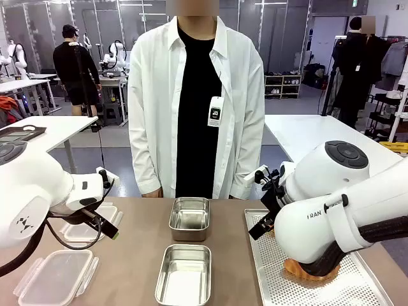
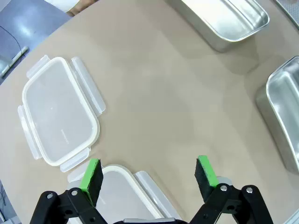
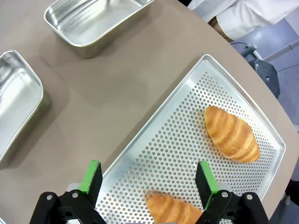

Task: Place the bread into the airtight container.
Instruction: Pick up a Butter Roll and place it into an empty Airtight Container.

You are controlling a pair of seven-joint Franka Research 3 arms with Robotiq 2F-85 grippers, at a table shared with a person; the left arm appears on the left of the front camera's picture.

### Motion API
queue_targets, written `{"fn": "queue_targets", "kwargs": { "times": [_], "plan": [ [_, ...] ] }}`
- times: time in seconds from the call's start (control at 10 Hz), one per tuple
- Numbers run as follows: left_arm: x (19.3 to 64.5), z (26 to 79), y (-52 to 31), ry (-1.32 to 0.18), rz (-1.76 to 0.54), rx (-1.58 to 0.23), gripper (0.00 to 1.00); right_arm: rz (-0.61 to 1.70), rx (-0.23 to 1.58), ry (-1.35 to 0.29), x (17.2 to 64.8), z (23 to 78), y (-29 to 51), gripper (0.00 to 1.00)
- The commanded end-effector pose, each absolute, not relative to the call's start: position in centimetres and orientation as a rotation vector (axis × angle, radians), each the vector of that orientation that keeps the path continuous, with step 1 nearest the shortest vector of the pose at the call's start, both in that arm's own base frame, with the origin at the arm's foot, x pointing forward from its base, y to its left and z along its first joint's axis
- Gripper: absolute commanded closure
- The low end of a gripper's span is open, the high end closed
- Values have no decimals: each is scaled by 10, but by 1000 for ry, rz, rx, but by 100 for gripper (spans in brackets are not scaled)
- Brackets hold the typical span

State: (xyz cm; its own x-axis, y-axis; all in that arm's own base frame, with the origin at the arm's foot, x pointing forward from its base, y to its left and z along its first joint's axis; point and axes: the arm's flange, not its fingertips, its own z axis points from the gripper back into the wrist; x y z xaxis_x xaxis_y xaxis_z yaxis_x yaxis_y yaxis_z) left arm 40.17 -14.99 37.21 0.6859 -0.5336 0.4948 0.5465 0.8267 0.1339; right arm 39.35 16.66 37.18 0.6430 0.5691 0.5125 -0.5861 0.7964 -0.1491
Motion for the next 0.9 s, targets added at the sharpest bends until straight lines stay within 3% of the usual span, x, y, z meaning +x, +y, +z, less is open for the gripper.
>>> {"fn": "queue_targets", "kwargs": {
  "times": [0.0, 0.8],
  "plan": [
    [402, 372, -150, -546, -606, -25, 0, 658, 32, -573, 393, 372, 167, 0],
    [402, 372, -150, -546, -606, -25, 0, 658, 32, -573, 393, 372, 167, 0]
  ]
}}
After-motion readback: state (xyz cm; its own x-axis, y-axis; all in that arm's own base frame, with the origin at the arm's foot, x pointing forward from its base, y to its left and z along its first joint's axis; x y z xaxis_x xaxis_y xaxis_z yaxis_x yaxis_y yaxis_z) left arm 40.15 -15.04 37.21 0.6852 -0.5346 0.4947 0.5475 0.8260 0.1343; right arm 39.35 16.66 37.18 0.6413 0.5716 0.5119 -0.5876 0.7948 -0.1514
